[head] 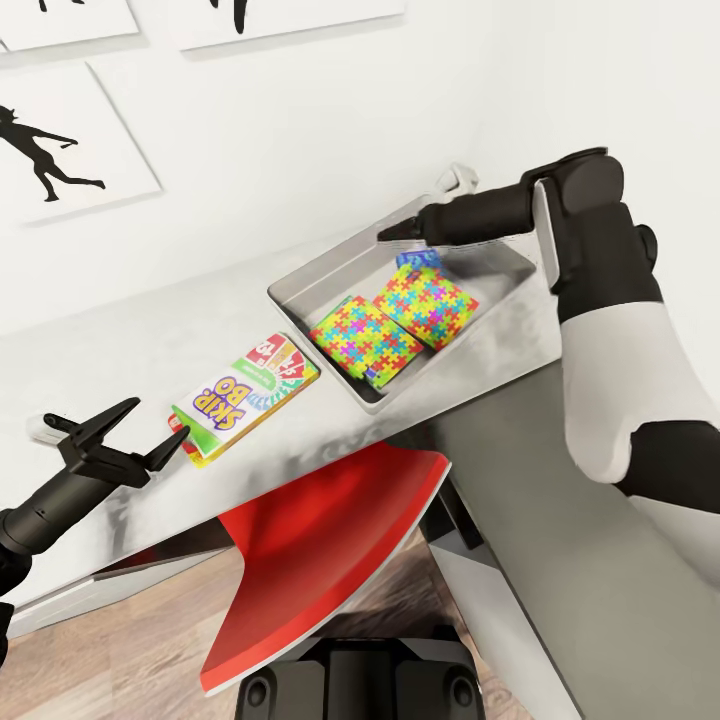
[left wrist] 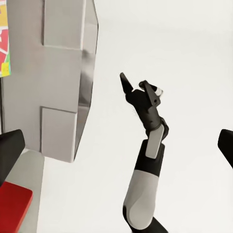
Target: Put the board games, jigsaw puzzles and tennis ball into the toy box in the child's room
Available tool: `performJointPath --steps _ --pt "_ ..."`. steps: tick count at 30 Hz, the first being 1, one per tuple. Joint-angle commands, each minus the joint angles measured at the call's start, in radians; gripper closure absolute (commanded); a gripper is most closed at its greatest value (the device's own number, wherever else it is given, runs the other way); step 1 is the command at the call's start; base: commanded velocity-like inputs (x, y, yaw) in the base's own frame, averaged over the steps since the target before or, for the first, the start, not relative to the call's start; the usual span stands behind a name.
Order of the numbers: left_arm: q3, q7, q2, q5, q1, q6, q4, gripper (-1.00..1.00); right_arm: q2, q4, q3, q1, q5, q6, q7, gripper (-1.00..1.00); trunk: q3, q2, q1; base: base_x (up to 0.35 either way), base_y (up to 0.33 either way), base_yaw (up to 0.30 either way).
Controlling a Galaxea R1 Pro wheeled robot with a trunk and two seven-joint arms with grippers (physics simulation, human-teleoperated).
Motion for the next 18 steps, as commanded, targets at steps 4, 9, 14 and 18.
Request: performJointPath --steps 4,9,14,18 --pt "0.001 -0.008 0.0 -0.008 -0.001 0.003 0.0 -1.0 0.0 -0.007 -0.001 -0.024 0.011 0.004 0.009 -1.0 -0.001 -0.001 0.001 0.0 0.0 0.0" --pt "0.001 -0.008 0.0 -0.008 -0.001 0.003 0.0 -1.0 0.0 -0.007 -0.001 -0.052 0.011 0.004 0.009 -1.0 -0.001 -0.001 0.001 0.0 0.0 0.0" --pt "0.001 -0.008 0.0 -0.008 -0.001 0.003 0.0 -1.0 0.0 -0.007 -0.001 -0.078 0.011 0.004 0.009 -1.0 -0.001 -0.001 0.001 0.0 0.0 0.0" --pt "0.001 -0.008 0.0 -0.008 -0.001 0.003 0.0 -1.0 0.0 -0.007 -0.001 -0.078 0.011 0.004 0.009 -1.0 -0.001 -0.001 0.001 0.0 0.0 0.0"
